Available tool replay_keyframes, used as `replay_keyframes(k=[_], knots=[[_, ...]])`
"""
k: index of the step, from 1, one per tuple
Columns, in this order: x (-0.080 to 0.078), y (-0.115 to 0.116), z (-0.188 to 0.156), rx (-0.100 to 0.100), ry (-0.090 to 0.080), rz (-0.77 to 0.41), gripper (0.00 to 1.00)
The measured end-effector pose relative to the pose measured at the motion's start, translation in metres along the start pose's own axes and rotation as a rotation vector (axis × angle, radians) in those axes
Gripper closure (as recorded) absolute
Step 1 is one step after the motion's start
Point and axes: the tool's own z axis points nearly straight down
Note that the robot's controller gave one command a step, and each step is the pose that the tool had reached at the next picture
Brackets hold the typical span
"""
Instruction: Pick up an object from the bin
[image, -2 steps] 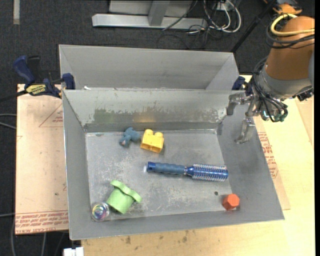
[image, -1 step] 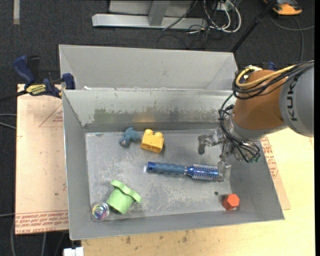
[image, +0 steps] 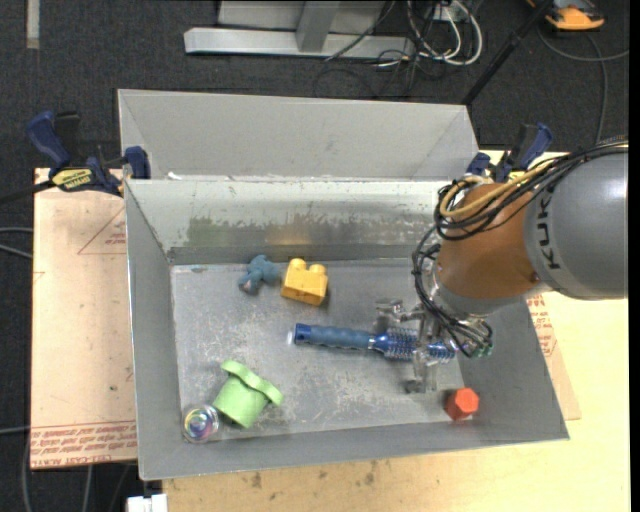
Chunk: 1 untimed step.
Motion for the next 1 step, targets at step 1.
replay_keyframes(k=[1], knots=[[-0.0012,-0.0018,-0.0028,0.004,-0.004,0.001,1.0]])
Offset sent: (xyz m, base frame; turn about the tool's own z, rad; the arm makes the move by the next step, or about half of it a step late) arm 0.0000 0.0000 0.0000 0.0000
